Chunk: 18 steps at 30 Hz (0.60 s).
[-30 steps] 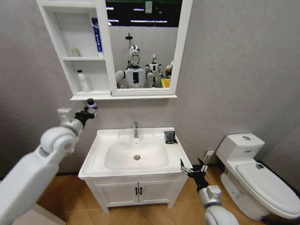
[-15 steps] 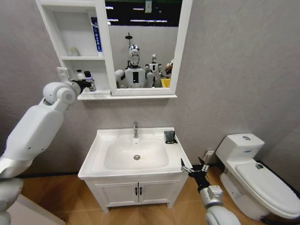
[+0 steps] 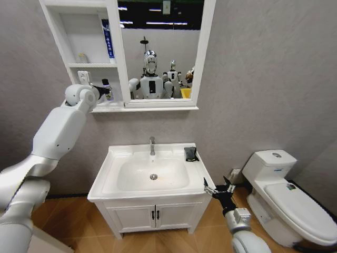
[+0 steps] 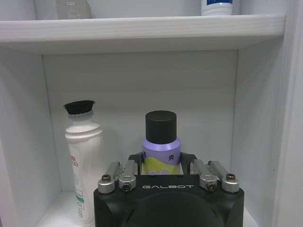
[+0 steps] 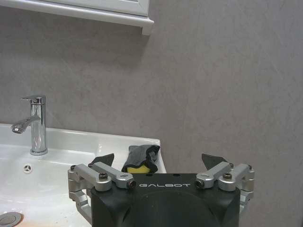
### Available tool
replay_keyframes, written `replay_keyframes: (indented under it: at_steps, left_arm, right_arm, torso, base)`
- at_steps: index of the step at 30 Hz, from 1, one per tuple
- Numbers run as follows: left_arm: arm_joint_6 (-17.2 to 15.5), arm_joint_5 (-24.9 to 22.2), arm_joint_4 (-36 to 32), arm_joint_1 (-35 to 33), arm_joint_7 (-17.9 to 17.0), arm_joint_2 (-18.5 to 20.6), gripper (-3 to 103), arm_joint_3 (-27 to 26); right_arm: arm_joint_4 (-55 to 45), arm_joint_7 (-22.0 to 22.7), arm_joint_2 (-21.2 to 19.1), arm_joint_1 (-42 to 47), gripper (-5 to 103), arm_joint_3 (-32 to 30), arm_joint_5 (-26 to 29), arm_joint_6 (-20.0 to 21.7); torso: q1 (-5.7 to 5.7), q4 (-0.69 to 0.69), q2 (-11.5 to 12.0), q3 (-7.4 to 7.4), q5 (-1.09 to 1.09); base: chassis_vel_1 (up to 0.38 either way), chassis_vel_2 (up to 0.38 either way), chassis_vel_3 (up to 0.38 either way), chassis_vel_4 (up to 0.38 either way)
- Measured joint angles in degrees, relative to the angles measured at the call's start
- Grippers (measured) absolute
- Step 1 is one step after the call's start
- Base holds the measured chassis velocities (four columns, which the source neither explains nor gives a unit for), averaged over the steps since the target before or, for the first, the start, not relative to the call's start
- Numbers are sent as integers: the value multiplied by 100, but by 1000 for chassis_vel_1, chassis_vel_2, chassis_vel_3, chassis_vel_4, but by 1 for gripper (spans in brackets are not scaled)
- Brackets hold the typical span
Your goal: Move facial cleanser and shampoo from washbasin to cabinet, then wipe washbasin with towel.
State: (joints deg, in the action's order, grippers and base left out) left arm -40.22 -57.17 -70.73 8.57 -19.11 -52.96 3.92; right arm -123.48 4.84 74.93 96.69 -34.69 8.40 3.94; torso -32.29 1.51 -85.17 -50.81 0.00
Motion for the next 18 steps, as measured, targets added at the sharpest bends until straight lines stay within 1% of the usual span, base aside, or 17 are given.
replay_keyframes:
  at_steps: [5, 12, 13, 14, 15, 17, 18]
  left_arm:
    - [-24, 13, 173, 51, -4, -111, 42, 4]
    - [3, 113, 230, 53, -33, -162, 42, 24]
    - [13, 137, 236, 61, -50, -173, 39, 41]
    - [34, 166, 257, 77, -63, -189, 43, 54]
    - [34, 166, 257, 77, -63, -189, 43, 54]
    - [75, 268, 290, 93, -68, -216, 55, 61]
    - [75, 268, 290, 93, -68, -216, 55, 61]
  right_arm:
    - [55, -1, -21, -32, 100, 0, 5, -8]
    - [87, -3, -39, -85, 100, -19, 44, -15]
    - [94, -5, -46, -96, 100, -21, 52, -14]
    - [98, -8, -48, -100, 100, -23, 58, -13]
    - [98, -8, -48, -100, 100, -23, 58, -13]
    - [104, -13, -48, -99, 100, -23, 64, -13]
    - [104, -13, -48, -99, 100, -23, 64, -13]
  torso:
    - [0, 0, 0, 0, 0]
    - [0, 0, 0, 0, 0]
    - [1, 0, 0, 0, 0]
    - [1, 0, 0, 0, 0]
    - [1, 0, 0, 0, 0]
    - [1, 1, 0, 0, 0]
    - [1, 1, 0, 0, 0]
  base:
    - [0, 0, 0, 0]
    - [0, 0, 0, 0]
    - [0, 0, 0, 0]
    - [0, 0, 0, 0]
    - [0, 0, 0, 0]
    - [0, 0, 0, 0]
    - [0, 0, 0, 0]
